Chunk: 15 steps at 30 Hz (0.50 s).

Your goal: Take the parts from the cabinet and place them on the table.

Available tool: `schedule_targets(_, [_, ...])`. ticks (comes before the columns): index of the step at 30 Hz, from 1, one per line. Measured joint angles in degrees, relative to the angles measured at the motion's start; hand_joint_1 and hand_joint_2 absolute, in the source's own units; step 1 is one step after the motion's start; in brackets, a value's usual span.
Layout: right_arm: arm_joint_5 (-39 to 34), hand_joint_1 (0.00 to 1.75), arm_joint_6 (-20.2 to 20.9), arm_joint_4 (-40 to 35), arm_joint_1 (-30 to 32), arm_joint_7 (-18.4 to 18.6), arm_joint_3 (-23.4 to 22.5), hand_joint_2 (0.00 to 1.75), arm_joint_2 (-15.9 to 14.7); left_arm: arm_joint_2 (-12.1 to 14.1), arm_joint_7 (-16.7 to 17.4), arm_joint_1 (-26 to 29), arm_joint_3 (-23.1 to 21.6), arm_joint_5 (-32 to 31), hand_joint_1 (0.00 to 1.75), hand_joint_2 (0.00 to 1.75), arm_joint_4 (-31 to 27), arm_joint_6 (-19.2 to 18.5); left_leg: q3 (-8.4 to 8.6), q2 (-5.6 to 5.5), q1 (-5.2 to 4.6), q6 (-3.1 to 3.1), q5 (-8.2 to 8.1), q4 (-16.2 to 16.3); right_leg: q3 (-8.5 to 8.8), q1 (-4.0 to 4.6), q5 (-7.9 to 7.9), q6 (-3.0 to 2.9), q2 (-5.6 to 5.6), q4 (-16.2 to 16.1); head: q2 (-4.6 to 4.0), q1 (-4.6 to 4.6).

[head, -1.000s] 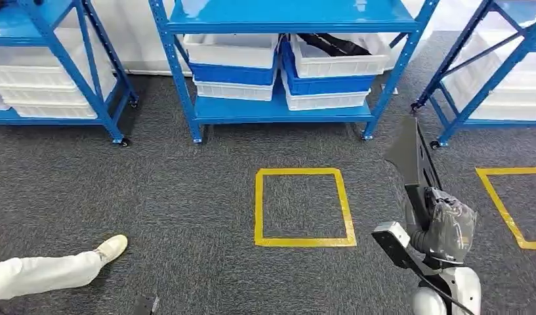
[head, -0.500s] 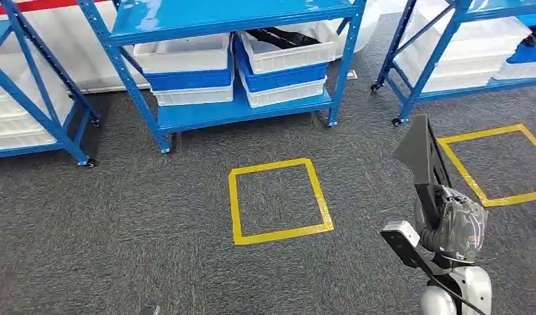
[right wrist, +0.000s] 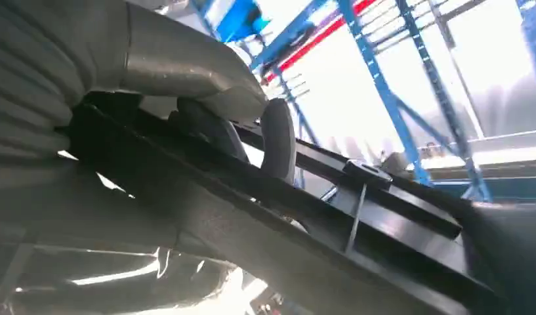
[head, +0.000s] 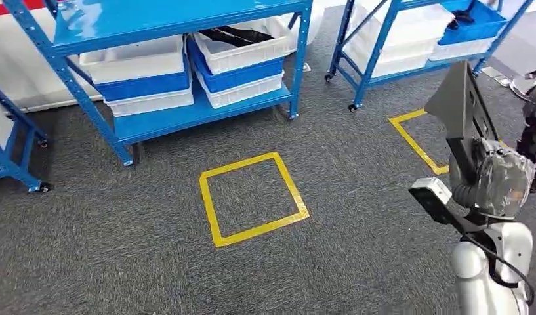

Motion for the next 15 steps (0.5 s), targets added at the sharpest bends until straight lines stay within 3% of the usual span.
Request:
schedule_targets(1, [-0.02, 1.75, 0.37, 1.07, -1.45, 0.42, 0.11, 1.75, -0.48, -0.07, -0.11, 0.02, -0.24, -0.07, 0.0, 1.75, 0.0, -0.09, -0.01, 0.9, 0.04, -0.02, 0.01, 0.01, 0.6, -0.26, 0.61, 0.6, -0.17, -0.73, 0.0, 0.02])
schedule_targets(2, [-0.02, 1.75, 0.79, 2.08, -2.92, 0.66, 0.26, 1.75, -0.81, -0.18, -0.13, 0.01, -0.28, -0.15, 0.0, 1.75, 0.0, -0.17, 0.0, 1.65, 0.1, -0.06, -0.01, 0.07, 2.75, -0.54, 2.18, 1.31, -0.5, -4.24, 0.0, 0.04])
schedule_targets(3, [-0.02, 1.75, 0.83, 2.75, -4.18, 0.76, 0.37, 1.75, -1.11, -0.24, -0.22, -0.03, -0.31, -0.17, 0.0, 1.75, 0.0, -0.35, 0.01, 2.23, 0.16, -0.19, -0.08, 0.2, 5.51, -0.73, 4.01, 1.97, -1.18, -9.12, 0.0, 0.04])
schedule_targets(4, [0.04, 1.75, 0.98, 3.41, -5.88, 0.79, 0.52, 1.75, -1.44, -0.37, -0.35, -0.18, -0.39, -0.42, 0.0, 1.75, 0.0, -0.9, 0.0, 2.81, 0.18, -0.52, -0.27, 0.54, 8.97, -0.93, 6.05, 2.61, -2.9, -15.32, 0.0, 0.11])
schedule_targets(5, [1.04, 1.75, 1.05, 5.46, -8.86, 1.37, 1.15, 1.75, -1.18, -0.56, 0.9, -1.01, -0.65, -0.74, 0.0, 1.75, -0.06, -0.9, -0.28, 3.41, -0.36, -0.99, -0.5, 0.88, 10.07, -0.59, 5.65, 2.27, -5.0, -17.68, 0.0, 0.5])
schedule_targets(6, [2.12, 1.75, 1.07, 7.98, -12.03, 2.33, 2.07, 1.75, -0.61, -1.09, 2.75, -2.45, -0.98, -1.11, 0.0, 1.75, -0.24, -0.01, -0.65, 4.1, -0.64, -1.37, -0.49, 1.18, 9.91, -0.38, 6.23, 1.32, -3.58, -17.68, 0.0, 0.34])
schedule_targets(7, [2.64, 1.75, 0.9, 10.47, -14.84, 3.08, 2.98, 1.75, -0.26, -1.88, 3.98, -4.42, -1.27, -1.16, 0.0, 1.75, -0.5, 0.72, -0.8, 4.34, -0.75, -1.7, -0.26, 1.17, 9.3, -0.4, 6.4, 0.86, -3.04, -17.38, 0.0, -0.28])
schedule_targets(9, [3.08, 1.75, 0.54, 13.88, -18.05, 3.48, 4.26, 1.75, 0.09, -2.65, 4.59, -7.04, -1.55, -1.31, 0.0, 1.75, -0.96, 1.33, -0.73, 5.1, -0.5, -2.12, -0.06, 1.05, 8.91, -0.33, 6.64, 0.16, -2.29, -17.37, 0.0, -0.33])
schedule_targets(10, [3.34, 1.75, 0.46, 15.29, -19.44, 3.5, 4.78, 1.75, 0.28, -2.82, 4.57, -7.84, -1.62, -1.44, 0.0, 1.75, -1.11, 1.4, -0.98, 4.17, -0.06, -2.56, -0.49, 1.38, 9.01, -0.76, 6.97, -0.41, -1.83, -17.61, 0.0, -0.39])
schedule_targets(11, [3.45, 1.75, 0.13, 16.58, -20.8, 3.63, 5.26, 1.75, 0.46, -2.99, 4.31, -8.07, -1.64, -1.68, 0.0, 1.75, -1.22, 1.48, -1.45, 1.46, 0.11, -2.83, -1.92, 2.94, 8.91, -0.77, 7.06, -0.6, -1.38, -17.6, 0.0, -0.64])
schedule_targets(12, [3.59, 1.75, 0.04, 18.04, -22.41, 3.93, 5.92, 1.75, 0.78, -3.28, 3.7, -8.08, -1.68, -1.98, 0.0, 1.75, -1.38, 1.73, -3.11, -0.42, 0.22, -2.95, -4.55, 6.85, 8.77, -0.76, 7.17, -1.02, -0.79, -17.59, 0.0, -0.68])
schedule_targets(14, [3.78, 1.75, 0.04, 20.37, -24.35, 4.0, 6.89, 1.75, 1.18, -3.28, 3.39, -7.89, -1.73, -2.21, 0.0, 1.75, -1.4, 2.03, -7.65, -1.54, 0.2, -3.07, -8.89, 16.62, 8.47, -0.4, 7.41, -1.4, 0.62, -17.56, 0.0, -0.9])
schedule_targets(15, [3.78, 1.75, 0.02, 21.35, -24.78, 4.0, 7.3, 1.75, 1.27, -3.28, 3.15, -7.75, -1.77, -2.25, 0.0, 1.75, -1.4, 2.23, -9.26, -1.67, 0.2, -2.93, -9.4, 19.49, 8.39, -0.2, 7.44, -1.44, 1.42, -17.55, 0.0, -0.87])
